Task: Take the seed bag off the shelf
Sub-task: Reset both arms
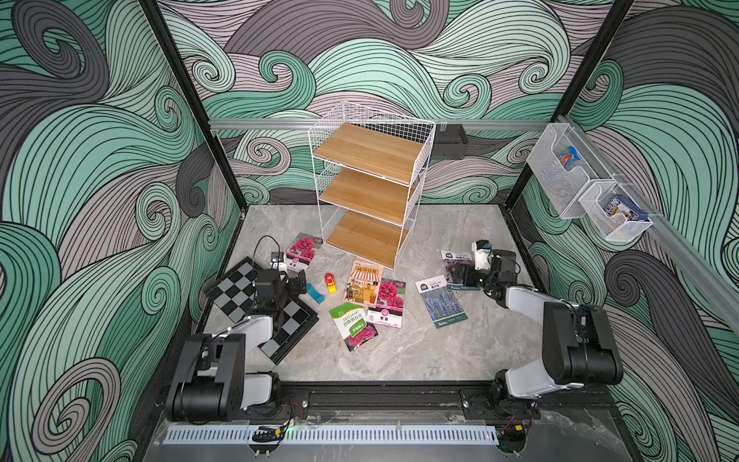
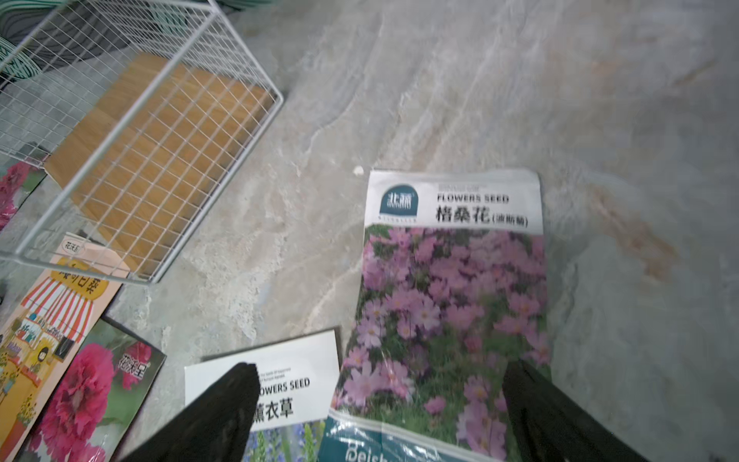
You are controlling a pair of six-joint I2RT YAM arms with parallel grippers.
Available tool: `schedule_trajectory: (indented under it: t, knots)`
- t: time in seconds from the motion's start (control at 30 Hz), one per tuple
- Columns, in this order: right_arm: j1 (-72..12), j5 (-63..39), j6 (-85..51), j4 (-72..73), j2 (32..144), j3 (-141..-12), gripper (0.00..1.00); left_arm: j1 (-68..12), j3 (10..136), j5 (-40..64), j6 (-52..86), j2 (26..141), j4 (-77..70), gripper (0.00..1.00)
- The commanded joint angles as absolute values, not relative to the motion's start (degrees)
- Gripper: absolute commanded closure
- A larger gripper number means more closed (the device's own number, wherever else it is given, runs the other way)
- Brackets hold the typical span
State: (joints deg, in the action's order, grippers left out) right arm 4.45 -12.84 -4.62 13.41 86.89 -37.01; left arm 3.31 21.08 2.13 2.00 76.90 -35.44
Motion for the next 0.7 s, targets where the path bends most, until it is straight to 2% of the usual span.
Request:
schedule_trajectory:
  t: [0.0, 0.07, 0.2, 0.33, 0.4, 0.43, 0.47, 0.5, 0.57, 0.6, 0.67]
  knots:
    - [4.39, -9.01, -3.04, 21.66, 87.68, -36.55, 0.01, 8.02, 19.86, 12.97, 7.21, 81.06, -48.32, 0.01]
    - [4.39, -9.52, -2.76, 24.79, 88.95, -36.63, 0.01, 8.55, 17.94, 15.82, 7.17, 88.78, -62.67, 0.01]
    - [3.94, -10.74, -0.69, 28.83, 90.51, -36.1, 0.01, 6.64, 23.58, 15.59, 3.25, 89.54, -49.46, 0.01]
    - [2.04, -7.9, 0.88, 31.46, 89.01, -33.7, 0.01, 5.83, 21.27, 14.72, 2.9, 91.42, -57.26, 0.01]
    - [0.9, -6.48, 2.14, 38.56, 87.6, -28.61, 0.01, 5.97, 20.53, 12.21, 3.84, 90.55, -57.13, 0.01]
    - [0.21, -3.92, 2.3, 44.33, 87.55, -24.92, 0.01, 5.98, 20.08, 11.96, 3.93, 90.85, -58.36, 0.01]
    - [0.01, -2.48, 2.16, 56.57, 89.85, -21.31, 0.01, 5.98, 19.58, 11.94, 4.0, 91.12, -59.78, 0.01]
    - [-0.14, -0.44, 1.65, 59.84, 90.68, -19.58, 0.01, 5.98, 19.43, 11.94, 3.96, 91.14, -60.07, 0.01]
    - [-0.26, -0.29, 1.51, 49.85, 88.67, -22.83, 0.01, 5.95, 20.67, 12.48, 3.81, 91.08, -57.82, 0.01]
    - [-0.81, -0.59, 2.41, 53.13, 89.93, -22.57, 0.01, 5.66, 21.62, 12.63, 3.32, 91.13, -55.77, 0.01]
    - [-1.14, -0.6, 2.81, 50.69, 88.95, -22.82, 0.01, 3.86, 23.74, 10.48, 1.61, 90.83, -51.35, 0.01]
